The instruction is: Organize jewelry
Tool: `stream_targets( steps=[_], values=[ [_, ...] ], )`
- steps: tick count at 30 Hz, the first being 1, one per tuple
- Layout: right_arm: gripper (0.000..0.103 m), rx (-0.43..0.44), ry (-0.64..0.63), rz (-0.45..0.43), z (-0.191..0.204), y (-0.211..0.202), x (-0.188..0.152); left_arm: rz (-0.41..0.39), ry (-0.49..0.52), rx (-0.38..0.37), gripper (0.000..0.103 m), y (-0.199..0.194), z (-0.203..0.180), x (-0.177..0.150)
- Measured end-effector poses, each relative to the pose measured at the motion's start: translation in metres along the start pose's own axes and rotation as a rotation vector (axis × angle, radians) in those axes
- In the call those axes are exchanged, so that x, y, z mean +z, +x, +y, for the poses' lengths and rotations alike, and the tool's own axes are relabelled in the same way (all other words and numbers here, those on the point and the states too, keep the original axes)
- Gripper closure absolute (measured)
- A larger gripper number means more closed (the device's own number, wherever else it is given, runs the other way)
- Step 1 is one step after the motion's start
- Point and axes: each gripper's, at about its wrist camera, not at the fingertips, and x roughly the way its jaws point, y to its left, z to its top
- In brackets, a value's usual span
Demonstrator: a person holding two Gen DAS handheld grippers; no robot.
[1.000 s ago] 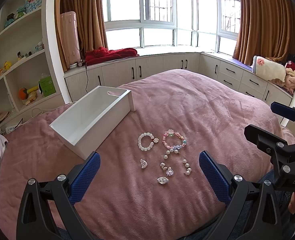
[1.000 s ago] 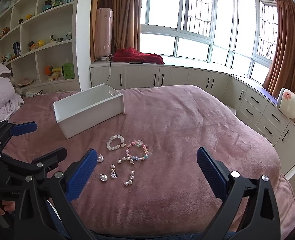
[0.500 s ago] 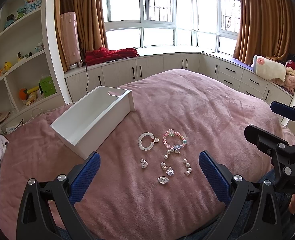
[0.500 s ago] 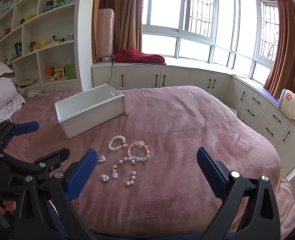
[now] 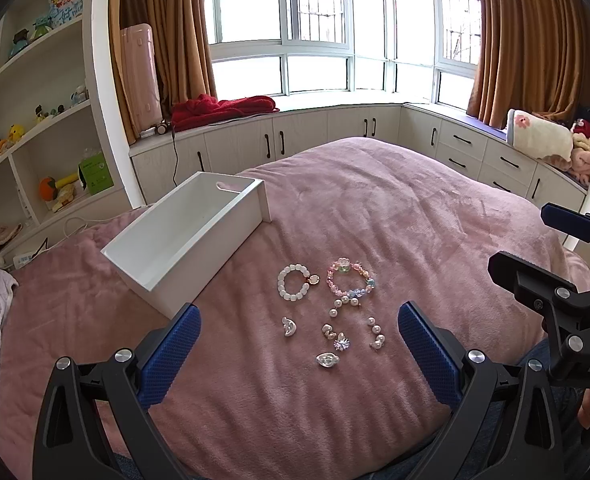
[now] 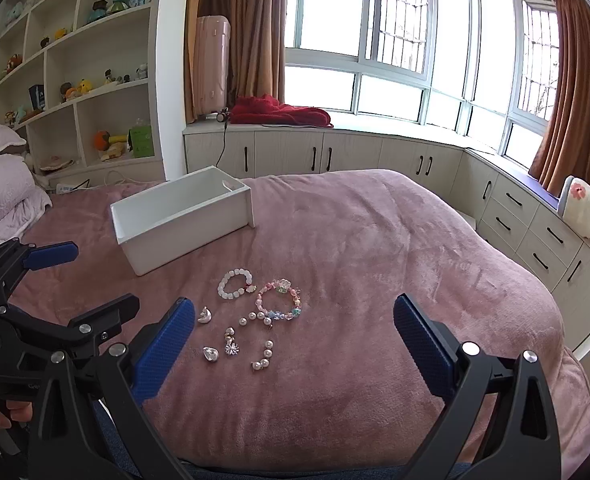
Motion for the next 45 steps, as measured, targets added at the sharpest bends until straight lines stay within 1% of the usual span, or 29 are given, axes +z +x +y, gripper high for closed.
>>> stream_targets(
  steps=[23,30,33,35,40,42,45],
  values=[
    [0.005,0.003,0.001,-0.002,0.001,0.001,-0.002,0.0,0.002,0.0,0.003,0.0,-0.001,0.0],
    [0.005,0.018,0.01,0.012,-0.001,0.008,0.0,0.026,-0.017,-0.008,0.003,0.005,0.005,0.0],
    [0.005,0.016,0.023,0.019,-0.006,0.016,0.007,0.056,-0.024,-0.001,0.003,0.015,0.013,0.004],
    [0.005,0.022,0.045,0.03,-0.013,0.025,0.014,0.097,-0.037,0.012,0.003,0.028,0.021,0.01],
    [0.005,0.072,0.126,0.073,-0.037,0.058,0.027,0.168,-0.111,-0.027,0.003,0.061,0.044,0.023],
    [0.005,0.085,0.149,0.093,-0.046,0.073,0.032,0.179,-0.125,-0.034,0.003,0.073,0.052,0.029],
    [0.005,0.076,0.15,0.121,-0.054,0.095,0.036,0.19,-0.105,-0.006,0.003,0.09,0.055,0.038]
  ],
)
